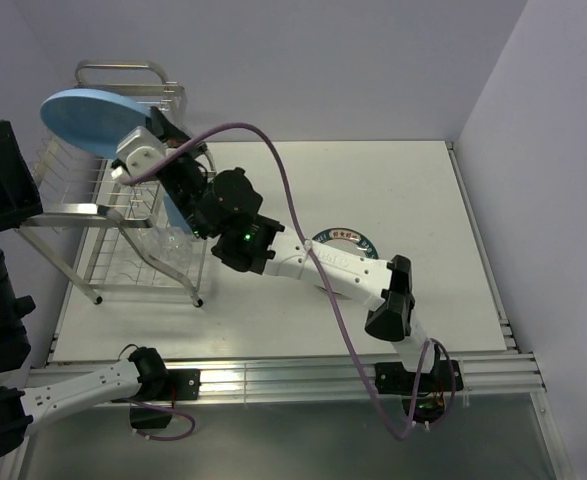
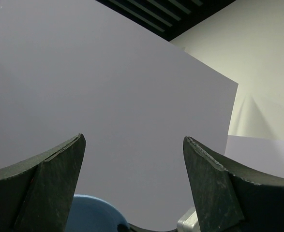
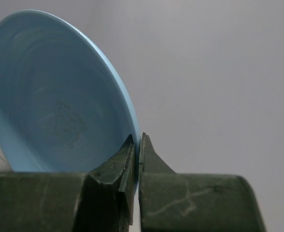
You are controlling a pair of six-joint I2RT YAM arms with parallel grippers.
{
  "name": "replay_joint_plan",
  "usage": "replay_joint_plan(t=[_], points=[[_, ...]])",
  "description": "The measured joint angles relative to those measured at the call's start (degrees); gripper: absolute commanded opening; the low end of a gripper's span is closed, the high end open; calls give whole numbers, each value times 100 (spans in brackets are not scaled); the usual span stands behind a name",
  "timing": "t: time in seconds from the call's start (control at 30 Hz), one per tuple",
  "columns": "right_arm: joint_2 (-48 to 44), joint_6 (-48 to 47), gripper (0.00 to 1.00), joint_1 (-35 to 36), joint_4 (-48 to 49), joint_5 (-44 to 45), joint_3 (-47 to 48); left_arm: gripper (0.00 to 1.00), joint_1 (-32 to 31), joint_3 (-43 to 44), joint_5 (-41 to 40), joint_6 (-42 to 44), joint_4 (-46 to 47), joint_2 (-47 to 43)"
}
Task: Load the mixed dishes into the dish rack
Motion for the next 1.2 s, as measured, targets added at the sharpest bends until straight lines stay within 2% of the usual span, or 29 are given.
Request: replay_joint_plan(t=[0.2, 0.37, 0.97, 1.2], points=[[713, -190, 0, 118, -354, -468, 909, 88, 0, 157, 61, -111, -72, -4], [828, -236, 0, 127, -678, -678, 929, 88, 0, 262, 103, -177, -83, -50], [992, -70, 0, 111, -914, -885, 918, 87, 0, 398, 140, -308, -168, -68], [1285, 13, 0, 81, -916, -962, 1224, 86, 0, 417, 138, -315, -177, -70]])
